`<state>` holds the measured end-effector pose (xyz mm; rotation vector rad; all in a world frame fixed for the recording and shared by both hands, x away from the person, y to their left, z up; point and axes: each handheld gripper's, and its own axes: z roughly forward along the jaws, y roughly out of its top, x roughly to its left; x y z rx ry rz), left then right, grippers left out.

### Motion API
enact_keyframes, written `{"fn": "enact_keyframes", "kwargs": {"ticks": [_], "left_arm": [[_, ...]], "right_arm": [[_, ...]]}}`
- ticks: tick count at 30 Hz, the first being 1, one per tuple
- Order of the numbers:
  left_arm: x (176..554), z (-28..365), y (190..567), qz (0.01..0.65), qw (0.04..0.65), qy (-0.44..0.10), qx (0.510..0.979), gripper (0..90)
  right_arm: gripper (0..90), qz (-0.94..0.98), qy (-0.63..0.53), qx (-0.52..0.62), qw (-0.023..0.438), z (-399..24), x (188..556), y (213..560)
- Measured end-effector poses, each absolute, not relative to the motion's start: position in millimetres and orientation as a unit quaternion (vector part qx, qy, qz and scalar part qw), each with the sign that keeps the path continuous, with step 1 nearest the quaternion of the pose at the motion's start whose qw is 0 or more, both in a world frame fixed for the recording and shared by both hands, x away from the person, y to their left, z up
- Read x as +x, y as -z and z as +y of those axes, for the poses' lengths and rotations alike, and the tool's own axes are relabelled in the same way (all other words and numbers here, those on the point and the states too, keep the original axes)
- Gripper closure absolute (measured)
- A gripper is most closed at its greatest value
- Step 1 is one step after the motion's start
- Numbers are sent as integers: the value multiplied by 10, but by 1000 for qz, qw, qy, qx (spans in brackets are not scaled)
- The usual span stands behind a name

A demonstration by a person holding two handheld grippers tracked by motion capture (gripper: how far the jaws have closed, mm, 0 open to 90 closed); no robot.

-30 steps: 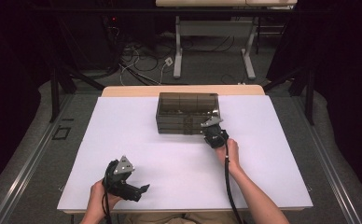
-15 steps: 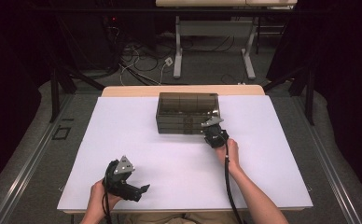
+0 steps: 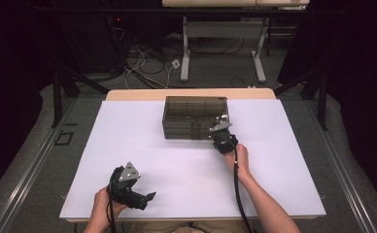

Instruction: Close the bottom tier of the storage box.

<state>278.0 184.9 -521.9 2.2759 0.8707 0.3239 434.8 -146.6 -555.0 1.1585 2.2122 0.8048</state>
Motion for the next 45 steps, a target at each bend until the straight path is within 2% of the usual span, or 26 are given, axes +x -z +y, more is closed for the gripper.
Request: {"fn": "enact_keyframes", "kwargs": {"ticks": [9, 12, 18, 28, 33, 45], "left_arm": [[2776, 1846, 5217, 333, 336, -125, 872, 0], [2777, 1849, 5217, 333, 336, -124, 872, 0], [2776, 1849, 5217, 333, 336, -124, 872, 0], [2770, 1832, 5225, 341, 339, -120, 868, 0], [2777, 1835, 5224, 336, 338, -123, 871, 0], [2779, 1837, 5223, 336, 338, -122, 871, 0]], "right_arm": [[900, 818, -298, 422, 254, -1465, 4357, 5526], [861, 817, -310, 423, 241, -1485, 4352, 5510], [718, 824, -320, 417, 213, -1530, 4308, 5461], [380, 835, -318, 410, 180, -1630, 4208, 5410], [239, 841, -318, 406, 163, -1655, 4149, 5399], [101, 847, -332, 389, 149, -1702, 4004, 5313]]}}
